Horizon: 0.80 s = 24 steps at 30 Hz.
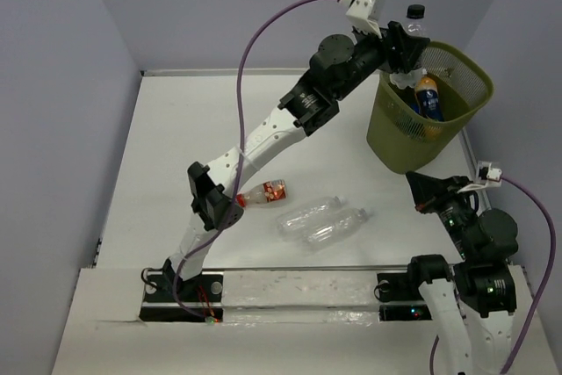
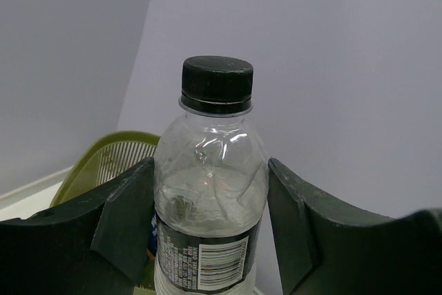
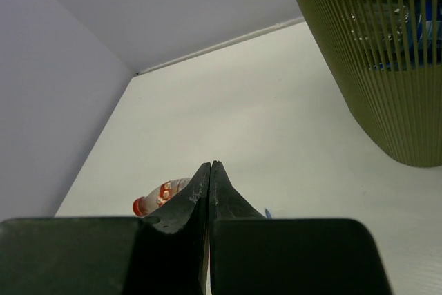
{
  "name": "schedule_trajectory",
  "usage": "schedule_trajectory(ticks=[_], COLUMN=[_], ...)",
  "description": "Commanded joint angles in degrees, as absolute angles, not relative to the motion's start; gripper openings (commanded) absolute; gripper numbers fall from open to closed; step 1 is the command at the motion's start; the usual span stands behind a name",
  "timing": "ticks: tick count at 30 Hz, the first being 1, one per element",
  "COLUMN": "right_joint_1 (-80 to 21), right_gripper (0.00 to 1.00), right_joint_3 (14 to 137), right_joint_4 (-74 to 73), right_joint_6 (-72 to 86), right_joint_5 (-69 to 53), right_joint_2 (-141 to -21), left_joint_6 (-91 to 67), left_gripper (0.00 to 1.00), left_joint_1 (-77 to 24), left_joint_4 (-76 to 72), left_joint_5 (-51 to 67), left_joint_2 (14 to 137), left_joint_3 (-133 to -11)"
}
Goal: Put the plastic bottles in the bin
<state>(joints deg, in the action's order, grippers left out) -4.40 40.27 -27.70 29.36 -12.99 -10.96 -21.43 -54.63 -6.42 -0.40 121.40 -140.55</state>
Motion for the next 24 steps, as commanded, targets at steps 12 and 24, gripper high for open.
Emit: schedule_trajectory(ticks=[12,24], right_joint_1=[-4.2,-4.2], right_gripper=[0.00,0.00], right_joint_3=[40.4,40.4], right_joint_4=[-31.4,-30.8], right_joint_6=[29.7,27.5], right_joint_5=[-20.2,-23.6], right_joint_2=[-10.1,-13.4], left_joint_6=[-20.5,-6.7], left_gripper=[0.90,0.99], left_joint_1=[-55.2,-54.8], left_joint_4=[-31.3,-24.1], left_joint_5=[-2.0,-1.4], left_joint_2=[138.6,122.7], left_joint_3=[-150.1,-137.3])
